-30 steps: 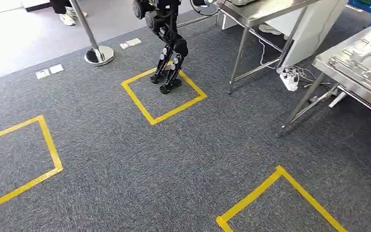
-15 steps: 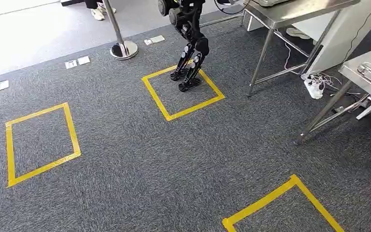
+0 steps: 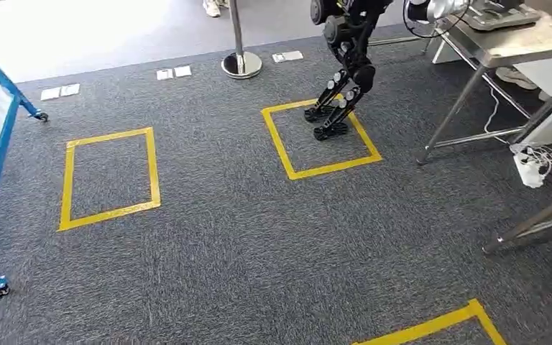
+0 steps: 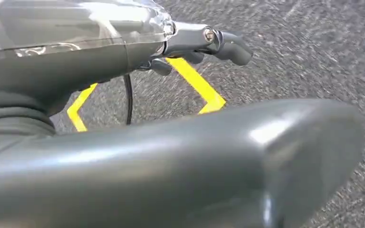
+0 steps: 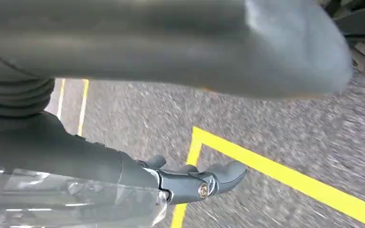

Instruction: Take the parts from the cabinet and place them on the table.

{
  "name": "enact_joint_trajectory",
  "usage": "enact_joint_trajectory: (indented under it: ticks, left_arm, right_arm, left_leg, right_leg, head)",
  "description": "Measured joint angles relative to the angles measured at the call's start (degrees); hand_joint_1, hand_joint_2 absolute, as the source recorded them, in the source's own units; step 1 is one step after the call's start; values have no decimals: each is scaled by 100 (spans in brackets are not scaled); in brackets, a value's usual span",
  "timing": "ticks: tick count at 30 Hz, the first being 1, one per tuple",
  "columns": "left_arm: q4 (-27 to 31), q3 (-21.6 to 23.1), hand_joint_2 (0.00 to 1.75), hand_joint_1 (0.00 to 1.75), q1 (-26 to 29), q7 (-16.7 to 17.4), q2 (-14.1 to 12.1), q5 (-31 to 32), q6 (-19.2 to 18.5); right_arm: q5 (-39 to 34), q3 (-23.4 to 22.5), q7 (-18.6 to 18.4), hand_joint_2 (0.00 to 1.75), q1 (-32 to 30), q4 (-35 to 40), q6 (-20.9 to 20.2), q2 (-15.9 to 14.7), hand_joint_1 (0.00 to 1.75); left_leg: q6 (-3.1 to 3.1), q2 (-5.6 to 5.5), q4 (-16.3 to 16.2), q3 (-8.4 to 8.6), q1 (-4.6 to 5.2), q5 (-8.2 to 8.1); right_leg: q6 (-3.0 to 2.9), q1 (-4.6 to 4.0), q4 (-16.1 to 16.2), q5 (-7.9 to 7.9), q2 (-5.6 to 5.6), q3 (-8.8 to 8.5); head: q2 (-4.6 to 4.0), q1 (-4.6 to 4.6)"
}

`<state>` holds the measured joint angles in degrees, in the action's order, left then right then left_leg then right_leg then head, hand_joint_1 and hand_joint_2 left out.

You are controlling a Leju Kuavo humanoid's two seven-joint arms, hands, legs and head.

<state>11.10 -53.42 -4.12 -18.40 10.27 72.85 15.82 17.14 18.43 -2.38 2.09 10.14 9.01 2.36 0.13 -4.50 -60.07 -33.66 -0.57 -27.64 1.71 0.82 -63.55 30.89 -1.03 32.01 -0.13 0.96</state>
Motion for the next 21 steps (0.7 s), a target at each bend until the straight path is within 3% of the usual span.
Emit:
enact_joint_trajectory:
  ticks: [1,2,5,6,7,8,9,11,12,13,15,16,17,18,19,21]
  left_arm:
    - [0,0,0,0,-2,2,2,2,0]
    - [0,0,0,0,-17,2,2,4,0]
    - [0,2,0,0,17,2,2,7,0]
    - [0,2,0,0,27,4,2,7,0]
    - [0,2,0,0,29,7,2,7,0]
    - [0,0,0,0,20,7,2,7,2]
    - [0,2,0,0,7,13,2,9,2]
    - [0,4,0,0,1,22,20,15,2]
    - [0,2,0,0,10,24,20,15,2]
    - [0,2,0,0,19,31,20,15,2]
    - [0,2,0,0,18,37,20,15,4]
    - [0,2,0,0,16,37,20,15,13]
    - [0,2,0,0,5,37,26,15,13]
    - [0,2,0,0,0,27,35,15,20]
    - [0,2,0,0,0,24,50,15,20]
    - [0,2,0,0,4,28,48,15,20]
  right_arm:
    - [0,0,-2,0,-3,0,2,-2,0]
    - [0,0,-4,0,-2,-2,2,0,0]
    - [0,9,-13,0,16,-2,0,0,0]
    - [0,11,-11,0,18,-2,-2,4,0]
    - [0,13,-11,0,34,-2,0,4,0]
    - [2,13,-9,0,33,-2,0,-2,0]
    - [2,13,-11,0,17,-2,0,-7,0]
    - [2,13,-18,0,-13,-2,-2,-7,0]
    - [2,13,-22,0,-15,-2,-2,-4,0]
    - [2,13,-22,0,-11,-2,-2,-4,0]
    - [9,13,-22,0,4,-2,-2,-2,0]
    - [9,13,-22,0,7,-2,-2,-2,0]
    - [9,13,-22,0,6,-2,-2,-7,0]
    - [9,13,-22,0,15,-2,0,-7,0]
    - [9,13,-22,0,12,-2,2,-11,0]
    - [9,13,-22,0,14,-2,2,0,0]
  left_leg:
    - [-18,-53,-6,-12,-1,7]
    - [-41,-127,-46,-53,33,13]
    - [-150,-259,17,-103,-1,88]
    - [-176,-319,24,-125,-9,101]
    - [-184,-119,-91,-173,-17,2]
    - [-191,150,-410,-319,-14,-195]
    - [-200,280,-804,-489,-24,-402]
    - [-228,390,-1674,-861,-35,-752]
    - [-238,399,-1801,-900,-40,-751]
    - [-243,404,-1652,-806,-40,-638]
    - [-237,487,-705,-292,-48,-185]
    - [-238,705,-125,24,-51,-5]
    - [-234,853,-67,52,24,-119]
    - [-185,774,-19,32,-5,-69]
    - [-170,727,-35,12,28,-69]
    - [-99,612,-28,-9,64,-55]
  right_leg:
    - [-14,14,323,-49,-281,-144]
    - [-13,13,465,-14,-324,-185]
    - [-28,-23,451,-2,-203,-168]
    - [-84,26,491,-39,-129,-177]
    - [-121,40,510,-66,-48,-176]
    - [-152,42,510,-71,13,-170]
    - [-158,36,510,-68,84,-176]
    - [-167,20,507,-62,258,-176]
    - [-166,17,507,-61,321,-177]
    - [-163,17,506,-59,384,-179]
    - [-141,23,504,-44,491,-205]
    - [-109,20,501,-22,538,-235]
    - [-84,-20,505,-11,572,-234]
    - [-57,-39,468,10,591,-234]
    - [-37,-26,483,-4,633,-238]
    - [12,-1,518,-17,731,-271]
  head:
    - [0,-22]
    - [0,-28]
    - [0,2]
    - [0,7]
    - [0,7]
    - [0,70]
    - [0,147]
    - [0,192]
    - [0,210]
    - [0,221]
    - [0,276]
    - [0,308]
    - [0,326]
    - [0,296]
    - [0,245]
    - [0,227]
